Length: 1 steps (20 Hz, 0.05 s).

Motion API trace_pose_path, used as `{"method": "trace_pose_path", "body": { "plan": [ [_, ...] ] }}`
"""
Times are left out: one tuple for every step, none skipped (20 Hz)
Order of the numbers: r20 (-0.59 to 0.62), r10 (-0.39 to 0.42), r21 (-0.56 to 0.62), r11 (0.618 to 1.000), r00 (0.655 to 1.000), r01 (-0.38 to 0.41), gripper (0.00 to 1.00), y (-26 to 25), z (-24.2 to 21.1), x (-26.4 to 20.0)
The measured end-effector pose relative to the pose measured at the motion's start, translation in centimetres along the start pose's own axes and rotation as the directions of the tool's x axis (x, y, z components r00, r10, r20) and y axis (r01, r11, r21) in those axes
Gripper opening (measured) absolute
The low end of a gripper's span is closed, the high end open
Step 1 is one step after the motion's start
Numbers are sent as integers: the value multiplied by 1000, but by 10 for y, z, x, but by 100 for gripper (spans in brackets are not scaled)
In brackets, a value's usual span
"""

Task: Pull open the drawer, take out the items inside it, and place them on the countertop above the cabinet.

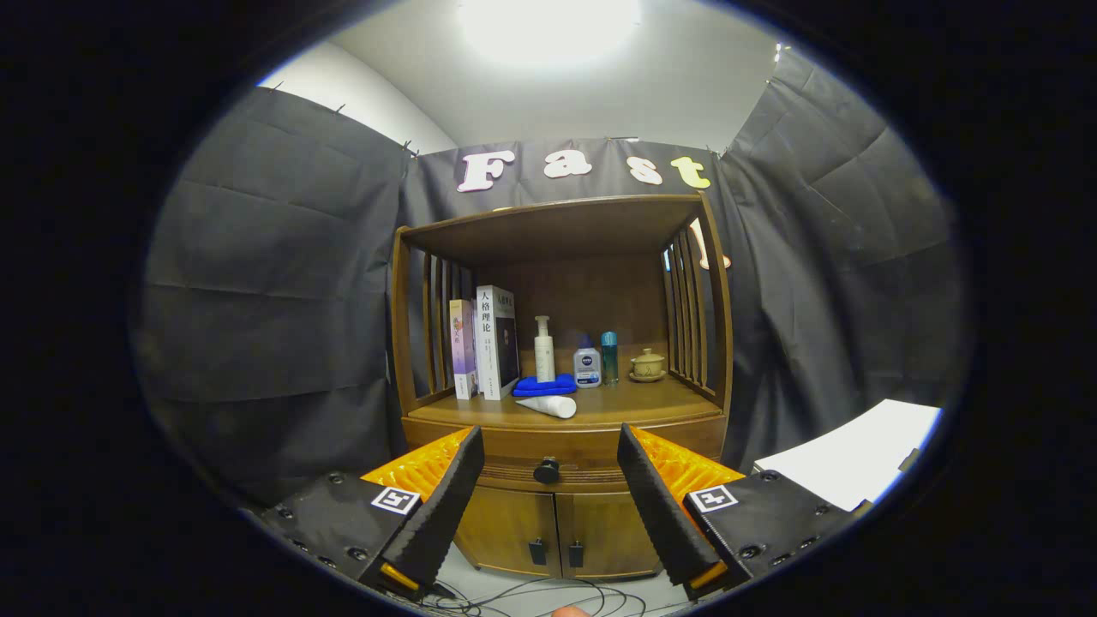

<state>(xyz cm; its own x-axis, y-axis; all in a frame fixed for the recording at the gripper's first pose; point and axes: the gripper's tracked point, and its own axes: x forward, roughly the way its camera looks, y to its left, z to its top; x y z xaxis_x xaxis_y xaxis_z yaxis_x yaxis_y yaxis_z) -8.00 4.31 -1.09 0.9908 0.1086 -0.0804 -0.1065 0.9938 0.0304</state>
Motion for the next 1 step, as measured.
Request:
{"method": "trace_pose_path", "body": {
  "plan": [
    [5, 0, 3, 1000, 1000, 0, 98, 0, 0, 3]
  ]
}}
